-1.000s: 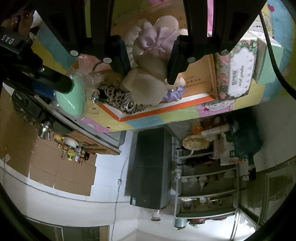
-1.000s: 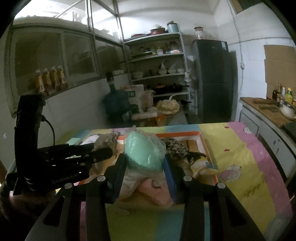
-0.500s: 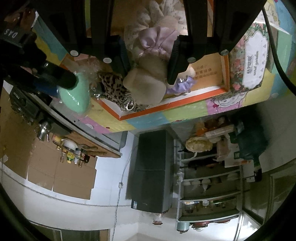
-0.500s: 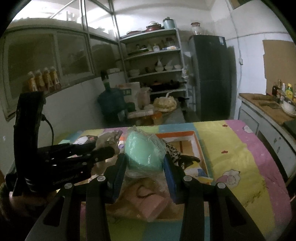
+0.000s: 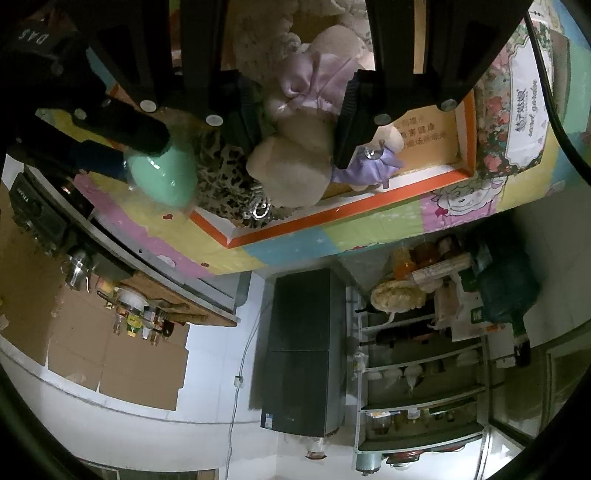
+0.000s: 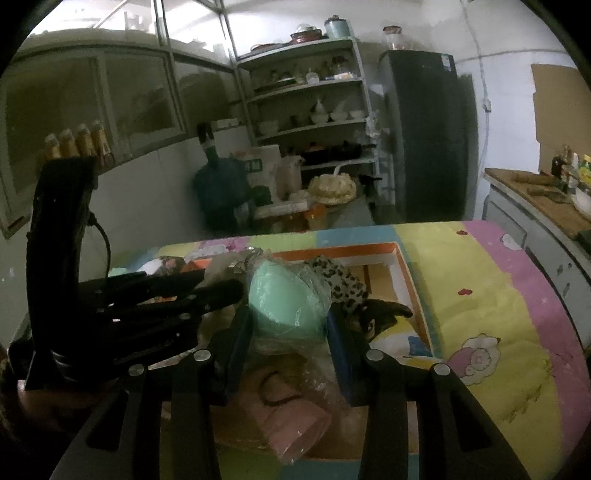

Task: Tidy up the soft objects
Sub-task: 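Lower and release the plush bunny with the left tool while the right tool releases the green bag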

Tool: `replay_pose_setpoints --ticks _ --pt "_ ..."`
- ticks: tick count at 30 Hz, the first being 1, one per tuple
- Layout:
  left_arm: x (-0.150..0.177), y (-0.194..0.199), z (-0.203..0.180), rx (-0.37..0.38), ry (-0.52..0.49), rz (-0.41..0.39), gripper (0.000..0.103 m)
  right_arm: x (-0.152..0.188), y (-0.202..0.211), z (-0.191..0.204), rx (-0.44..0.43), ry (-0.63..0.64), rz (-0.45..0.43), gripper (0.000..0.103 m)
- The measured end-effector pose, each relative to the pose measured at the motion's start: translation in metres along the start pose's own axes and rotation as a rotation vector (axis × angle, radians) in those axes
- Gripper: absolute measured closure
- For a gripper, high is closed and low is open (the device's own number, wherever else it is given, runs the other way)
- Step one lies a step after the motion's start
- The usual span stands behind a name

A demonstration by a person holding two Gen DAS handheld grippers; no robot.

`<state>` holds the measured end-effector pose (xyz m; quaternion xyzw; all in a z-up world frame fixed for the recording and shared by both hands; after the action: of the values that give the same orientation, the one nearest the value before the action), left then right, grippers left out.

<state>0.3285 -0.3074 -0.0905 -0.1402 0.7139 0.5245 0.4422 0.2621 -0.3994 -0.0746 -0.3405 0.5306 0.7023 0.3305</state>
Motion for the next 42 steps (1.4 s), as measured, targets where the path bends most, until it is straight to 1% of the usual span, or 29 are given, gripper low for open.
replay_pose_setpoints --ticks 7,21,26,29,32,35,42 --pt "0.001 -0.012 -0.004 0.003 -0.01 0.013 0.064 0.008 -0.017 -0.002 0.011 0.005 0.041 0.061" --pt "0.005 -0.042 -0.004 0.034 0.006 0.073 0.064 0.012 -0.03 -0.006 0.012 0.017 0.055 0.061" --pt "0.004 -0.041 -0.002 0.047 0.037 0.071 0.061 0.011 -0.031 -0.006 0.011 0.015 0.054 0.059" --pt "0.003 -0.036 0.0 0.041 0.051 0.055 0.059 0.009 -0.032 -0.008 0.008 0.013 0.046 0.058" --pt "0.001 -0.032 -0.001 0.028 0.044 0.045 0.058 0.008 -0.031 -0.01 0.012 0.008 0.038 0.057" --pt "0.0 -0.027 -0.001 0.02 0.04 0.038 0.058 0.007 -0.029 -0.01 0.014 0.005 0.032 0.054" --pt "-0.003 -0.016 0.0 0.035 0.058 0.02 0.057 0.006 -0.023 -0.008 0.015 0.006 0.018 0.046"
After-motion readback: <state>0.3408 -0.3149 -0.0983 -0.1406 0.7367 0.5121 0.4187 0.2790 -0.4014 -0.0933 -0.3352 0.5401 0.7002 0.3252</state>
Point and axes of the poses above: each gripper's, at about its wrist camera, not at the fingertips, and y roughly against the way its jaws point, z to its left, x to its underside, the point moved 7 cm from there along -y, roughly the way its jaws point, and after that the axes turned 2 degrees about -z, right-handed, at the moved point
